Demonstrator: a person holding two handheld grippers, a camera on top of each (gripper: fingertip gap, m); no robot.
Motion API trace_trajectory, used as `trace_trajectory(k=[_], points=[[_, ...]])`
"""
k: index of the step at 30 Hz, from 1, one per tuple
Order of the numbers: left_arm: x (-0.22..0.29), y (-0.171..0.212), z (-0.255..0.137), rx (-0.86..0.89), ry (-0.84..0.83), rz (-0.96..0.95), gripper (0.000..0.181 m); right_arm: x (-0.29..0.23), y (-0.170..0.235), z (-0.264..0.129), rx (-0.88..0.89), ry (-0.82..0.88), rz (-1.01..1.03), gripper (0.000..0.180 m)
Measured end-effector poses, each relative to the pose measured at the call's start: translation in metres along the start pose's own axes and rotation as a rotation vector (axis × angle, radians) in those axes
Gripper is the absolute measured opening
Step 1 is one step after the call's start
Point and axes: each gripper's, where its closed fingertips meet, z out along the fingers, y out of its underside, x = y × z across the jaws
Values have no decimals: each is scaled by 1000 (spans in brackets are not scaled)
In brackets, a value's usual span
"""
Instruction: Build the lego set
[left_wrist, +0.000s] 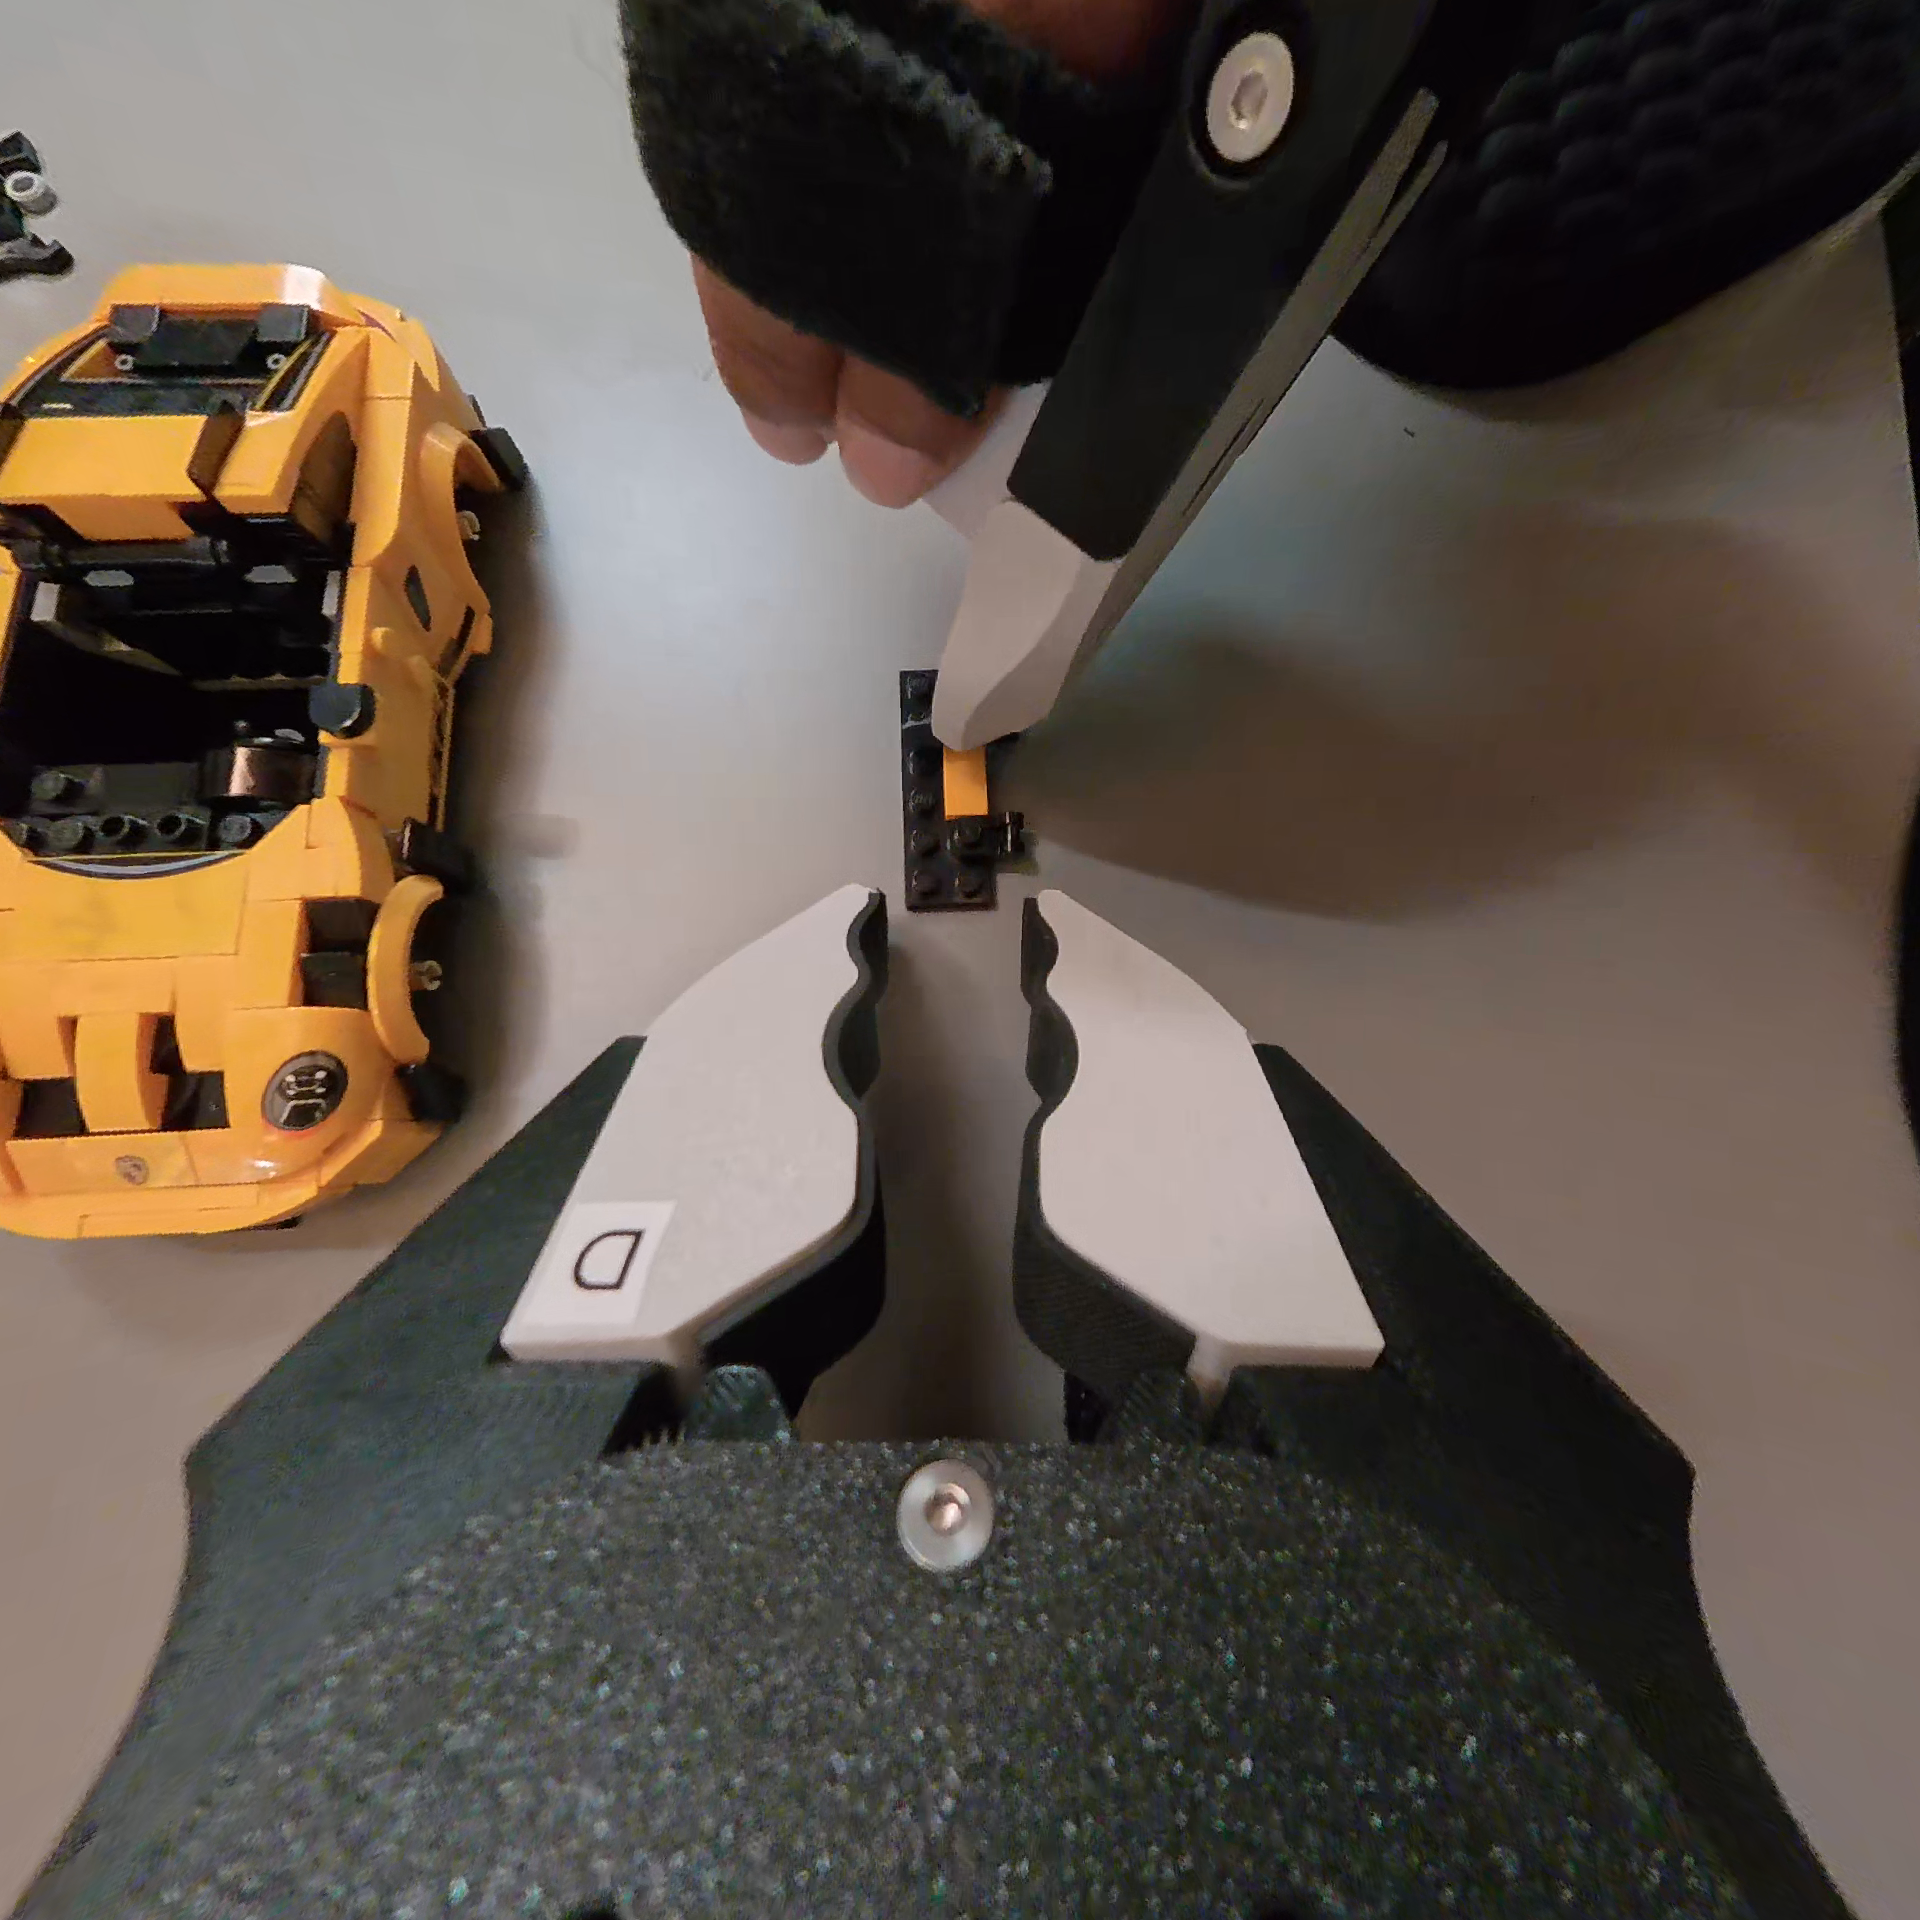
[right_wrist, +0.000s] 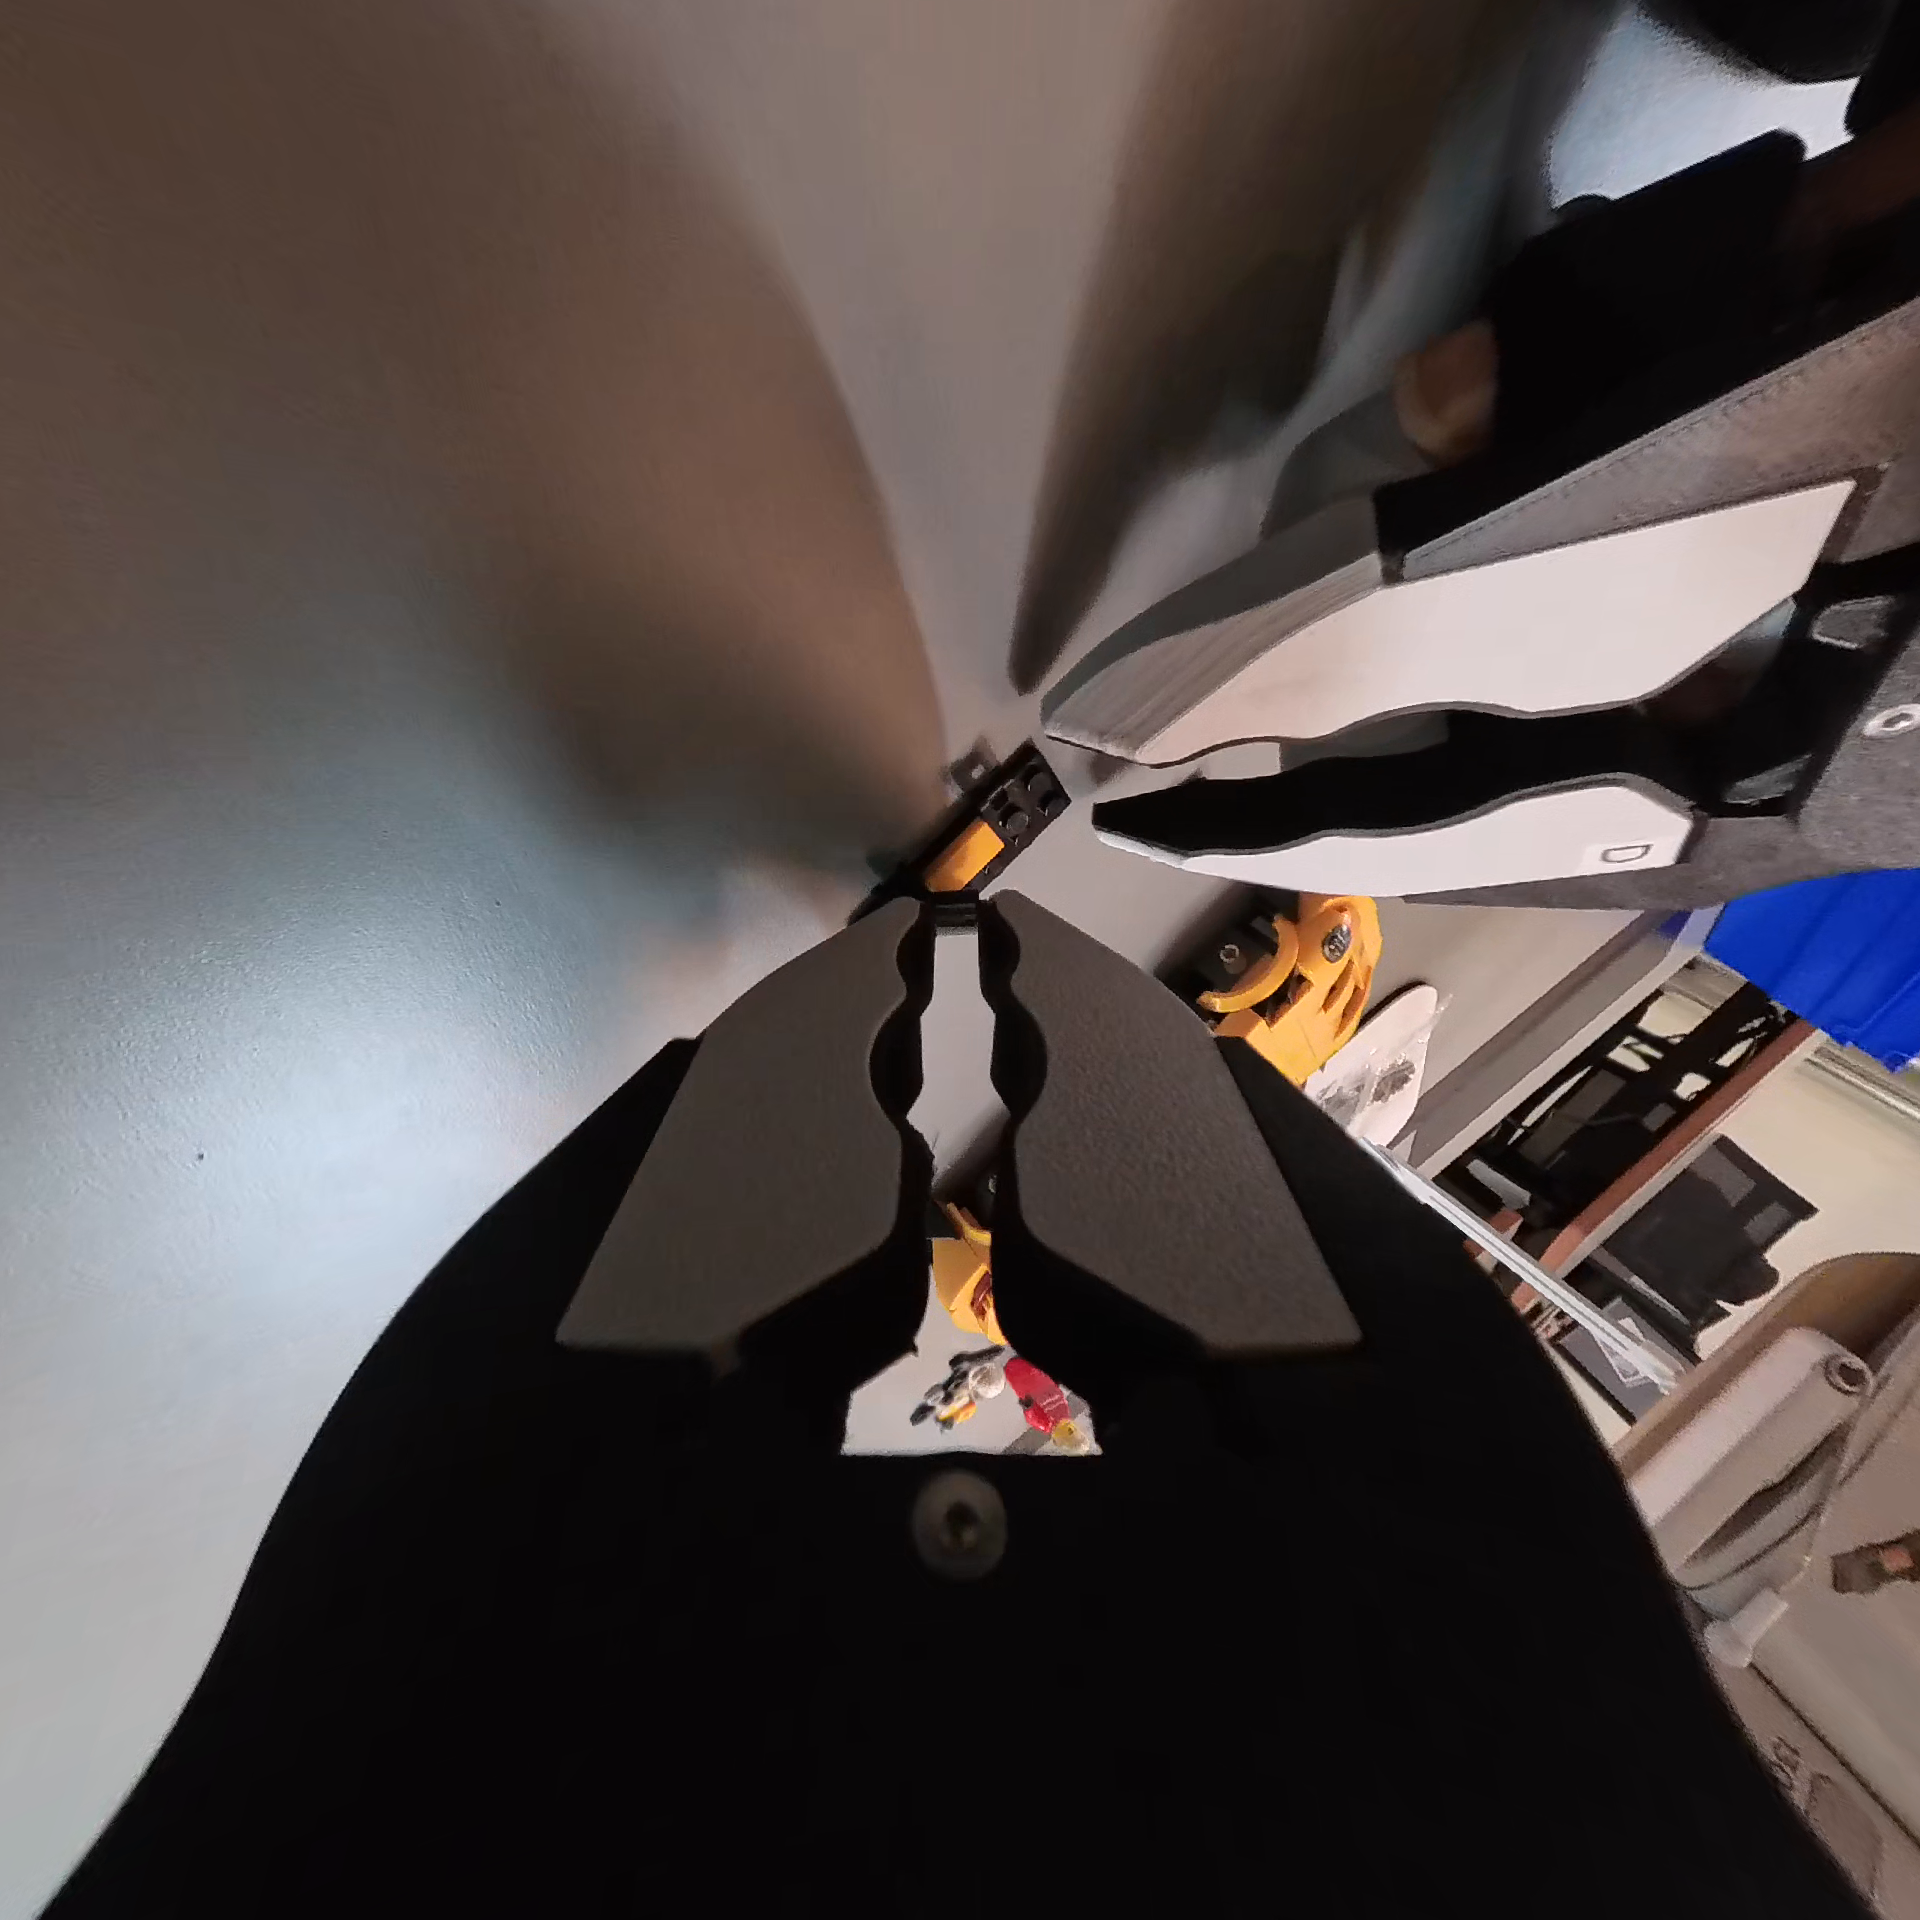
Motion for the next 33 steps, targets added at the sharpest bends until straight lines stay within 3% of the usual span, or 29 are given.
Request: trace_trajectory(k=[23,27,33], points=[[-1,3,2,-14,-7,-9,25,-4,-10,-5,-12,14,-88,14],[-2,2,2,-10,-12,-9,24,0,-12,-16,38,39,55,16],[1,2,3,-11,-4,3,25,2,-1,-29,128,67,492,17]])
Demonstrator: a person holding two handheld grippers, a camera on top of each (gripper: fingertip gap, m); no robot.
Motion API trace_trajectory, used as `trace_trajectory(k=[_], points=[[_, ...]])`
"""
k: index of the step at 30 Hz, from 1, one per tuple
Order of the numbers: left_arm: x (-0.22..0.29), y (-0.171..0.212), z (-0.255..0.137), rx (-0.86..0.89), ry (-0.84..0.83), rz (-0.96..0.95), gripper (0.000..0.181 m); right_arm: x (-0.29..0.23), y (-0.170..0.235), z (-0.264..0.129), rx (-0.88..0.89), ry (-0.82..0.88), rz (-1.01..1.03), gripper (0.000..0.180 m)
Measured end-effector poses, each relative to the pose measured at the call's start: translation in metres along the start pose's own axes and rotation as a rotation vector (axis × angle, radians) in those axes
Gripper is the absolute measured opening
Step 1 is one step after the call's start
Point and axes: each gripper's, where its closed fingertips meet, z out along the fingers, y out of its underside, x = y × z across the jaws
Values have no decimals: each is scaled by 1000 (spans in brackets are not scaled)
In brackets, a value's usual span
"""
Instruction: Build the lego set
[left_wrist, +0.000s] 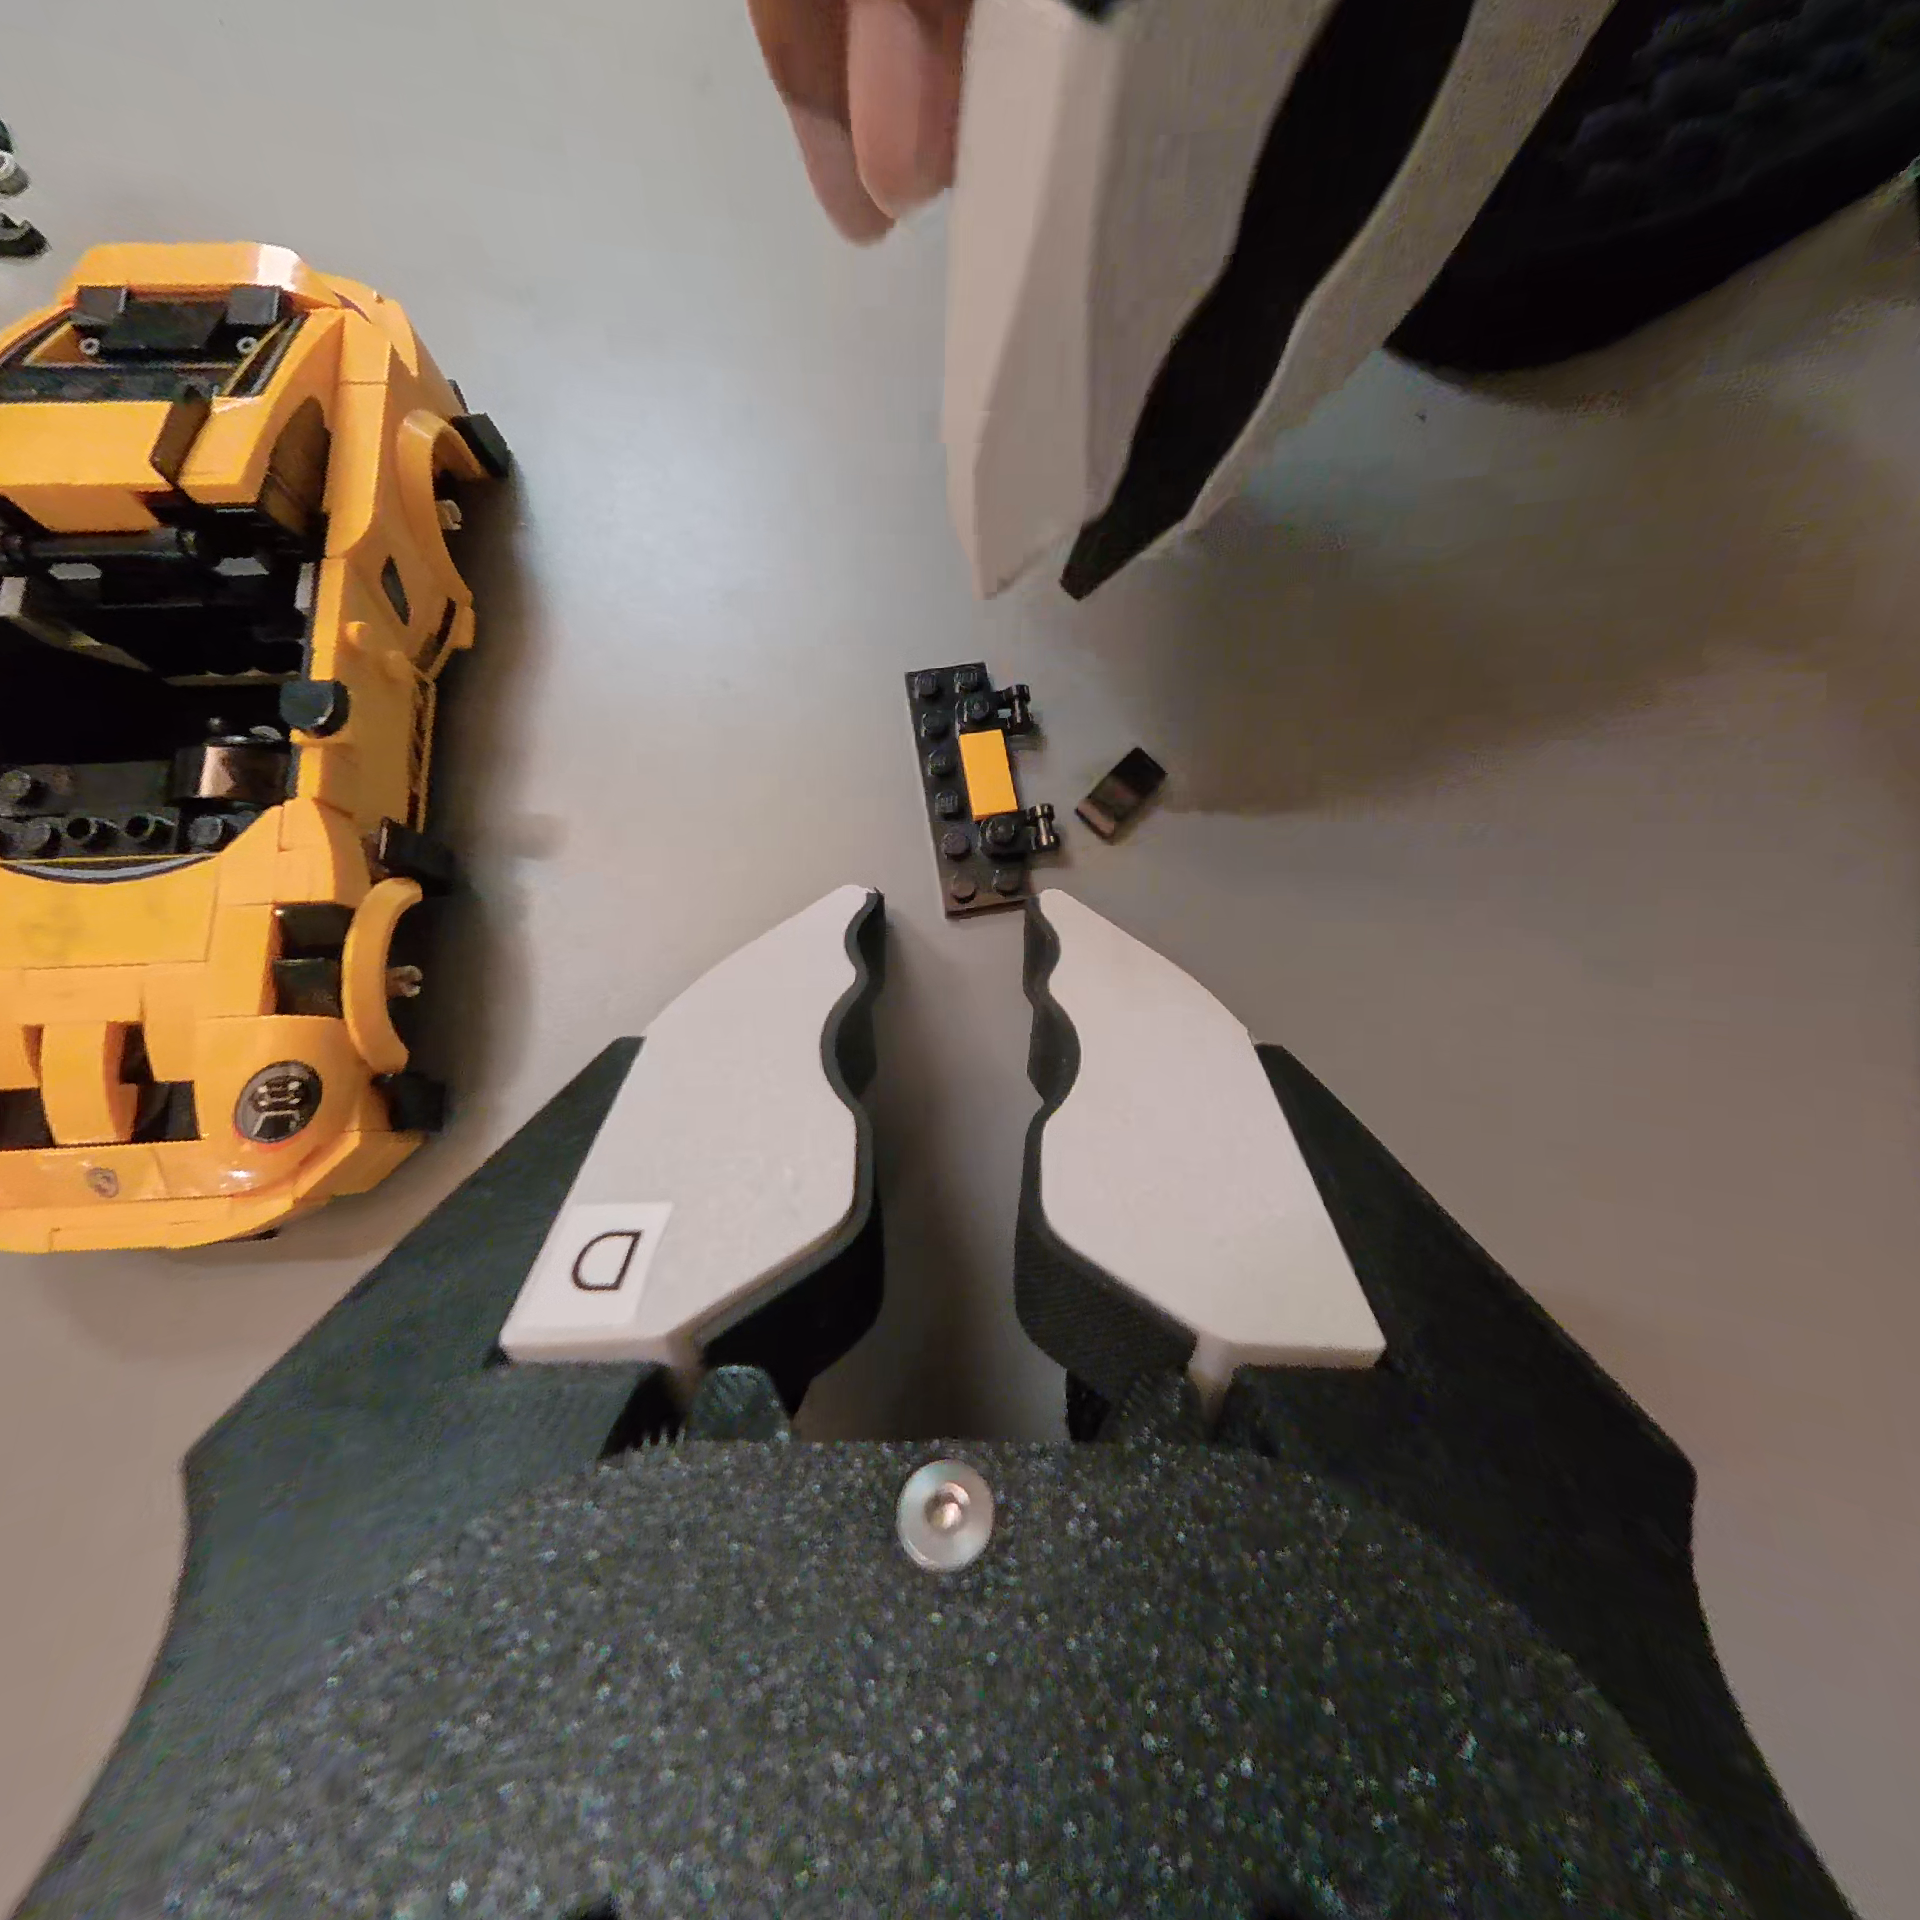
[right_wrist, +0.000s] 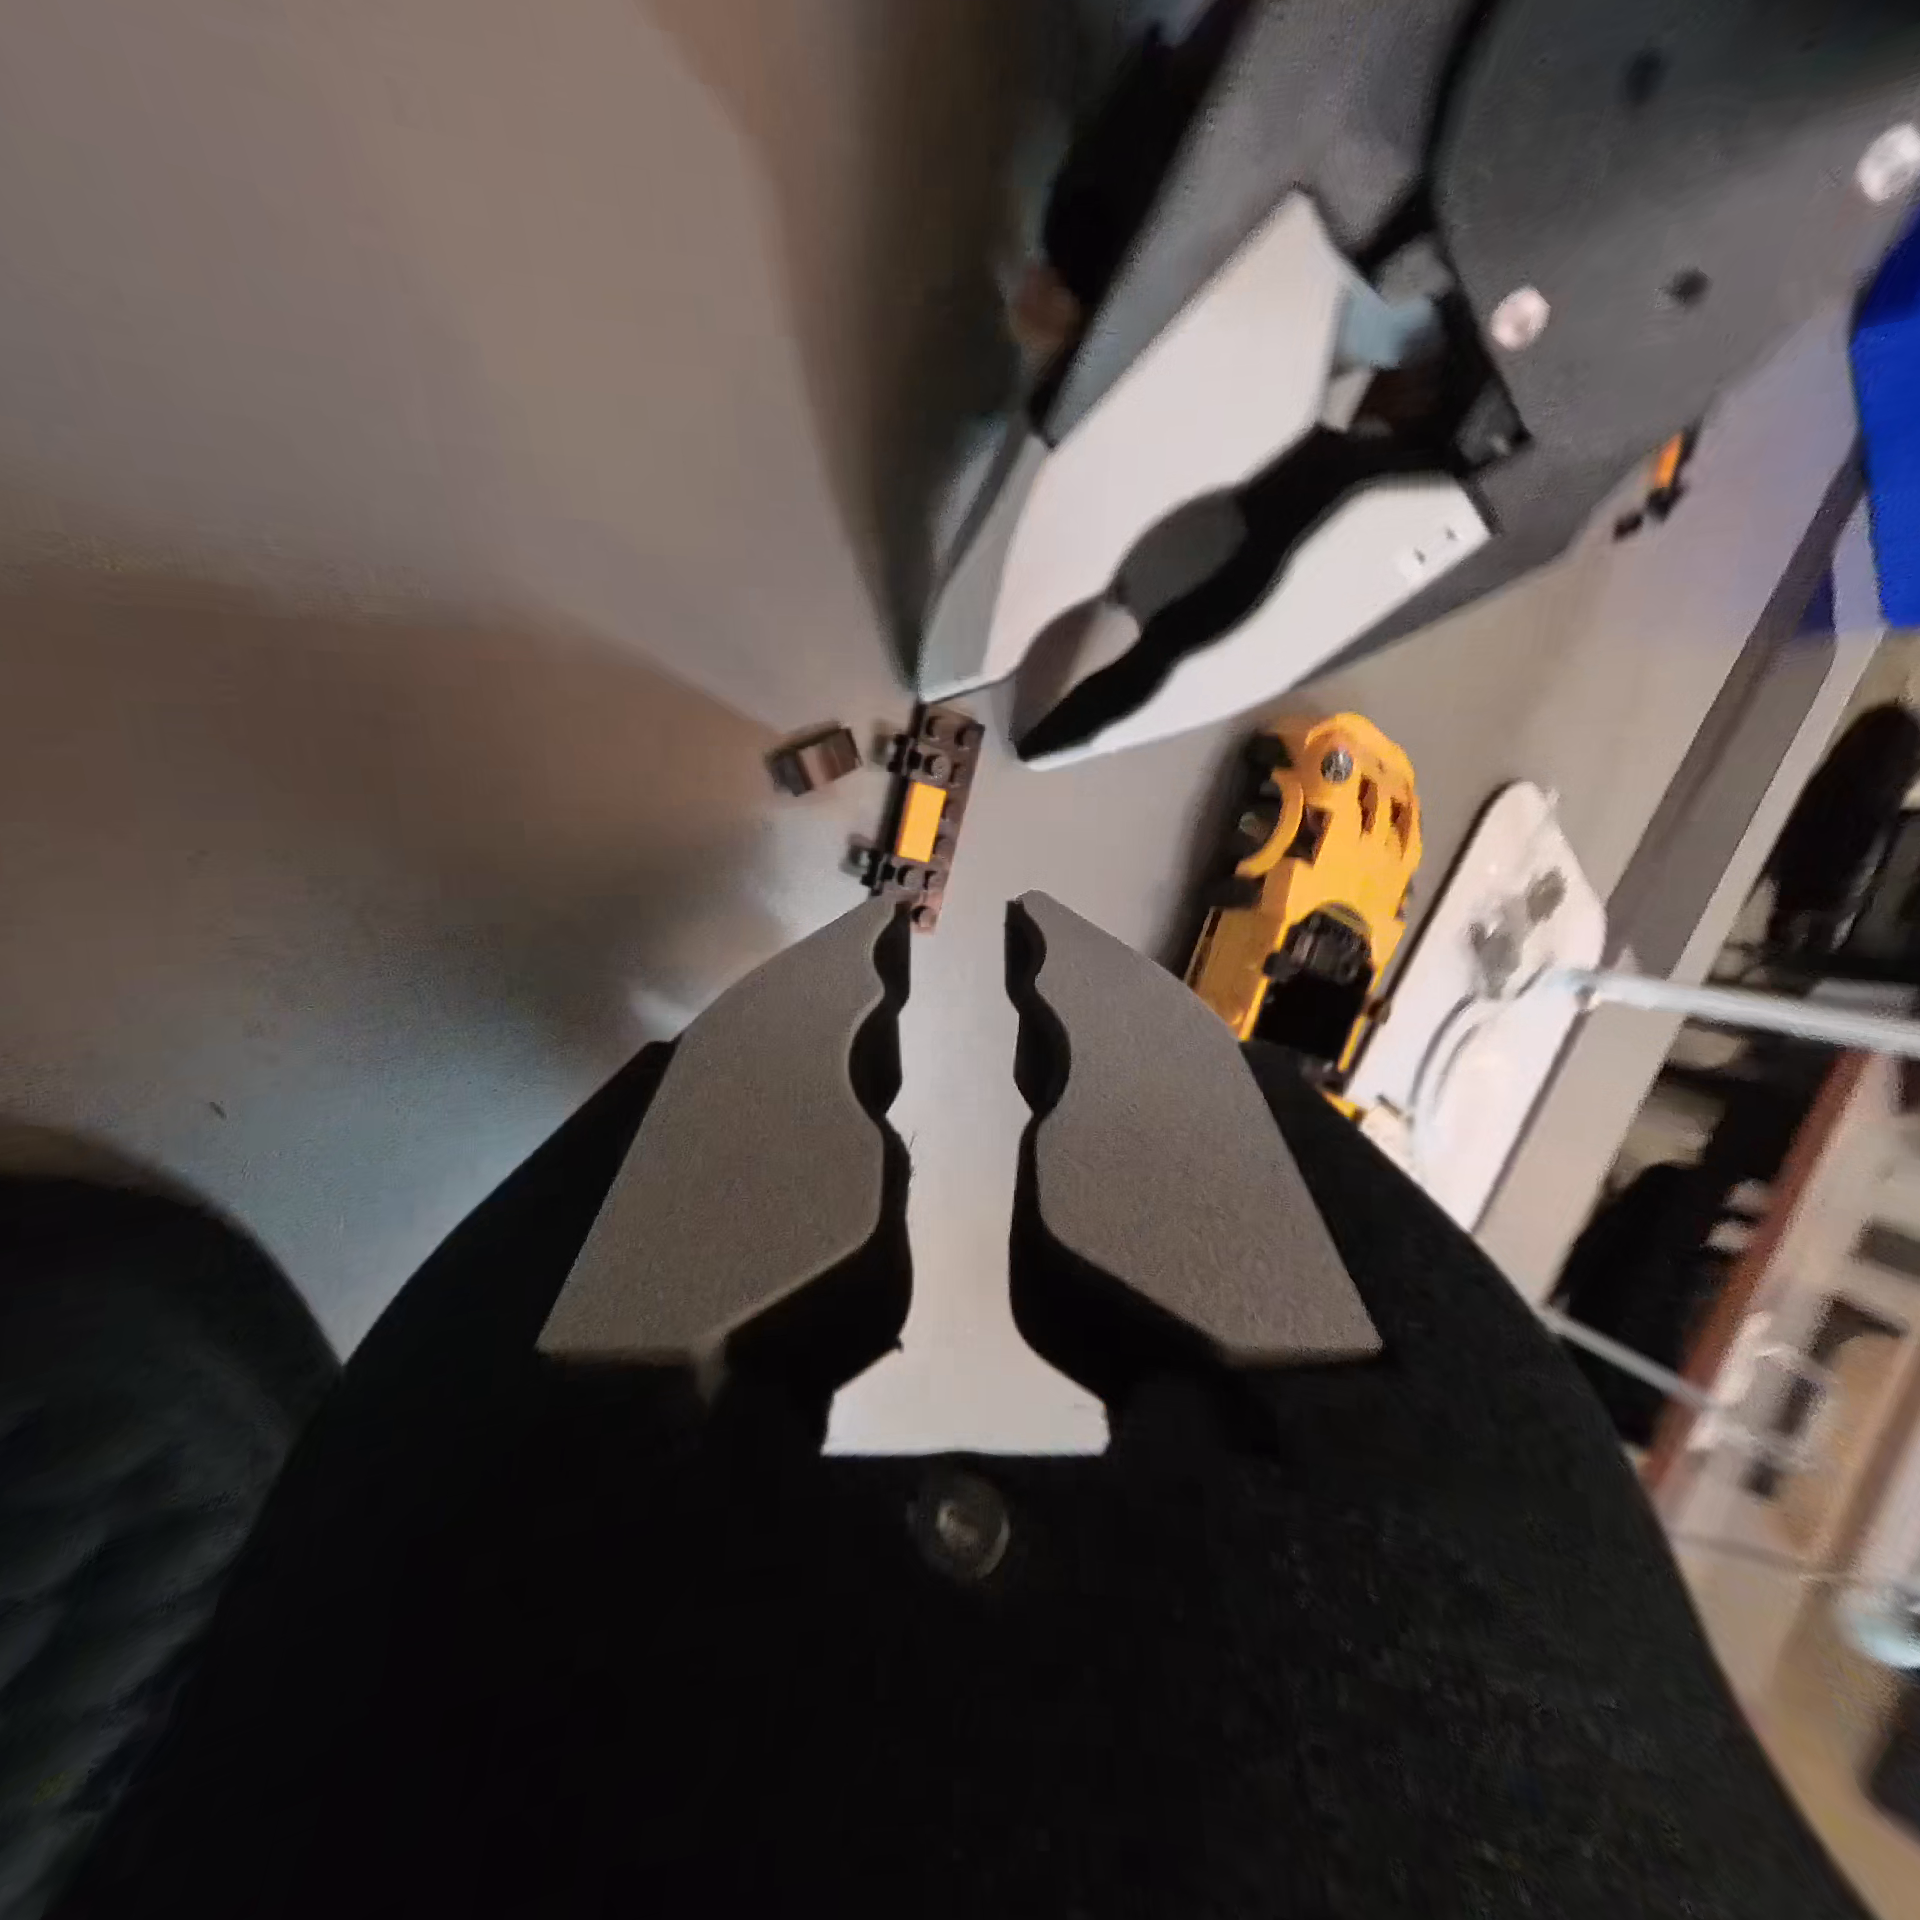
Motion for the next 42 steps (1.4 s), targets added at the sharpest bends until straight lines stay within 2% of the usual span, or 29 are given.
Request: trace_trajectory(k=[4,8,13,21,27,35,42], points=[[3,-1,0,0,3,15,25,-2,0,-3,60,24,304,15],[4,-2,2,-5,-3,30,25,-19,-14,-1,141,-40,639,14],[7,-4,5,-16,-18,47,19,-31,-19,10,140,-85,926,21],[8,-4,5,-47,-41,-24,17,-34,-20,25,55,-174,1021,19],[8,-3,5,-62,-65,-97,16,-30,-18,30,-7,-182,1033,7],[8,-4,4,-62,-97,-164,16,-13,4,14,-23,-134,1288,7],[6,-4,4,-54,-117,-174,17,-11,10,23,-93,-174,1353,7]])
